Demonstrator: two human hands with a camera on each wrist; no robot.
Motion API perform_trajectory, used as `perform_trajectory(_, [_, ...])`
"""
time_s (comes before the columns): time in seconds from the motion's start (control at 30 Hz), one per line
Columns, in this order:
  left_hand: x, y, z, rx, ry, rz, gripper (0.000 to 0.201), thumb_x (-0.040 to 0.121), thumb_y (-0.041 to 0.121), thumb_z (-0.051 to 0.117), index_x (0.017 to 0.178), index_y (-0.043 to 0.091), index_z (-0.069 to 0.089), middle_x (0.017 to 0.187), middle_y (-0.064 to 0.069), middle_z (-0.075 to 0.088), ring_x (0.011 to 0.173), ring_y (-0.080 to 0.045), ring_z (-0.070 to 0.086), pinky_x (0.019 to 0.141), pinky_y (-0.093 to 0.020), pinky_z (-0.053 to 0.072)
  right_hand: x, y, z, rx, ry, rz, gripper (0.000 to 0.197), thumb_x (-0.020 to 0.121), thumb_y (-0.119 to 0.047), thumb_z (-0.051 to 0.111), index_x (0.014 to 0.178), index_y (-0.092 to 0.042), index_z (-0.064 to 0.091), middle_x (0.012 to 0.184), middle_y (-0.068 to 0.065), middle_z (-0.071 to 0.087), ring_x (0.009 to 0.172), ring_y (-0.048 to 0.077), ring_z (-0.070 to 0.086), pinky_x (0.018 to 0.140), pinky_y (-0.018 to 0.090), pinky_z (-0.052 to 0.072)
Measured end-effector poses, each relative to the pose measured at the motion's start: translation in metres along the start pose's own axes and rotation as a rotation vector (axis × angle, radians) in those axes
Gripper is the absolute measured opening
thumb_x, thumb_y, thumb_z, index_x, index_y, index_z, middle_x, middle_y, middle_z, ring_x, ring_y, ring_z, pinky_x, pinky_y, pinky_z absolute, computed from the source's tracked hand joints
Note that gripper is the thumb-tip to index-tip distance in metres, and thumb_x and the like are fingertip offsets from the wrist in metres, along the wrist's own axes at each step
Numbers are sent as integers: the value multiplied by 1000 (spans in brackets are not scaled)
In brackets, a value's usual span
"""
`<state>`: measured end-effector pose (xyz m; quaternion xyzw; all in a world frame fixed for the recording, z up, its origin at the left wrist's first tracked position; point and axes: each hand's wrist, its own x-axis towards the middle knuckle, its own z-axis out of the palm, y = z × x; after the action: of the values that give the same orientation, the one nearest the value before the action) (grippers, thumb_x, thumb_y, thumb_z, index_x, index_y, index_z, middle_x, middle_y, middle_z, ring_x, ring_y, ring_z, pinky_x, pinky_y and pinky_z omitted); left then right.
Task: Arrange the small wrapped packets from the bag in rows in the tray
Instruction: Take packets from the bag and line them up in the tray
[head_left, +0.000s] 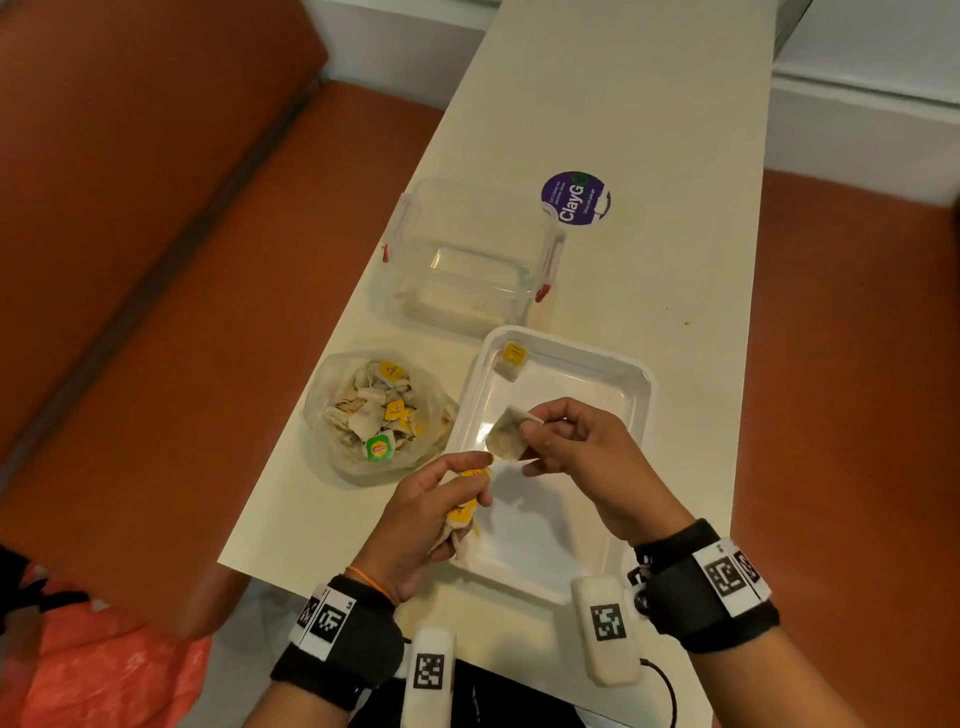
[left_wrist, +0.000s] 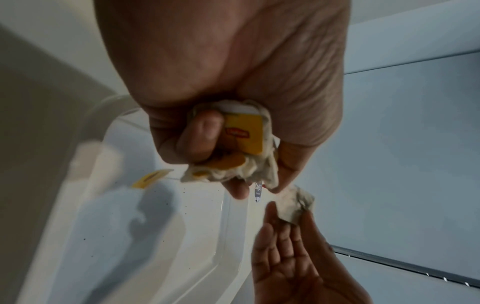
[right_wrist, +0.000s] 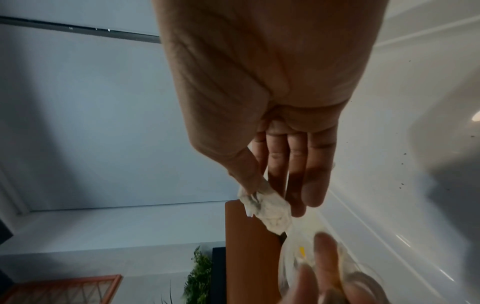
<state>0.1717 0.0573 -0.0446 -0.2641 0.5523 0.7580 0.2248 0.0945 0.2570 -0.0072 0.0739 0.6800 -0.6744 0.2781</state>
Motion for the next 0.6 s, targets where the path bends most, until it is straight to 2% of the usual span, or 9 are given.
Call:
perform_trajectory(0.07, [-1,0,-2,-18,59,-12,31,83,35,82,107,17,75,88,-5,65,55,-13,44,41,-18,23,-1,-4,-2,19,8,-37,14,98,-17,70,108,-6,68,98,15,79,95,30,76,89,50,62])
perform_trajectory(0.13, [-3,2,-2,-32,85,-31,40,85,43,76,106,10,74,87,-5,64,53,-12,43,40,-19,21,-5,-9,-1,-36,30,-115,11,98,-16,71,106,-9,69,99,9,79,95,27,76,87,47,63])
perform_trajectory(0.27, [-7,15,4,-91,4,-87,50,96,59,60,108,15,81,86,-5,68,53,-11,40,46,-29,10,-15,-11,5,-297,6,-313,8,95,-20,75,102,-19,72,110,-13,77,101,8,73,90,27,59])
perform_trajectory(0.37, [-5,22,9,-143,-23,-68,51,93,60,64,103,11,77,82,-8,65,49,-9,39,44,-26,9,-19,-5,8,-531,-48,-495,7,93,-24,78,100,-24,76,122,-20,72,113,5,68,90,25,56])
perform_trajectory(0.43, [-6,27,11,-99,4,-29,39,90,52,71,98,14,72,71,-7,54,47,-9,39,39,-21,14,-20,0,8,-623,-58,-576,8,91,-28,80,99,-27,78,130,-20,68,117,4,65,92,25,54])
perform_trajectory(0.5, [-7,28,11,-58,16,7,32,88,45,75,98,14,72,64,-2,46,47,-9,39,37,-19,21,-22,3,6,-656,-59,-585,10,89,-30,82,98,-29,79,135,-21,65,119,2,64,96,26,53])
perform_trajectory(0.57, [-8,27,9,-28,30,36,35,84,45,78,99,13,75,62,0,50,50,-11,43,41,-20,29,-23,4,4,-674,-68,-559,12,87,-27,84,98,-31,79,137,-21,63,120,2,63,96,28,54])
perform_trajectory(0.6, [-9,27,9,-12,32,52,38,83,46,80,100,13,77,65,-1,55,55,-14,47,47,-22,36,-24,4,2,-662,-74,-528,16,87,-23,84,99,-31,78,137,-22,63,119,3,63,93,27,55])
